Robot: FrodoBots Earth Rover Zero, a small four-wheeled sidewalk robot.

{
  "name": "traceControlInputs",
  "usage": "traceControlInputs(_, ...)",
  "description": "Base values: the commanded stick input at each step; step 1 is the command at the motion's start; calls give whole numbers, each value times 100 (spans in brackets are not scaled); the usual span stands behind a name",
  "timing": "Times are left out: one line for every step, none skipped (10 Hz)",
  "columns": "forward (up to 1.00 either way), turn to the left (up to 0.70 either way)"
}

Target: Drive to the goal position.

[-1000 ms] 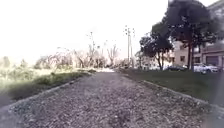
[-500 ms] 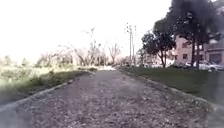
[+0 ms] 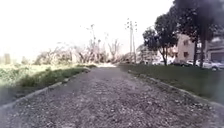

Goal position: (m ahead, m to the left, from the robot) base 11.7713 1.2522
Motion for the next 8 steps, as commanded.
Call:
traceControlInputs(70, 0)
traceControlInputs(70, 0)
traceControlInputs(70, 0)
traceControlInputs(70, 0)
traceControlInputs(70, 0)
traceControlInputs(70, 0)
traceControlInputs(70, 0)
traceControlInputs(70, 0)
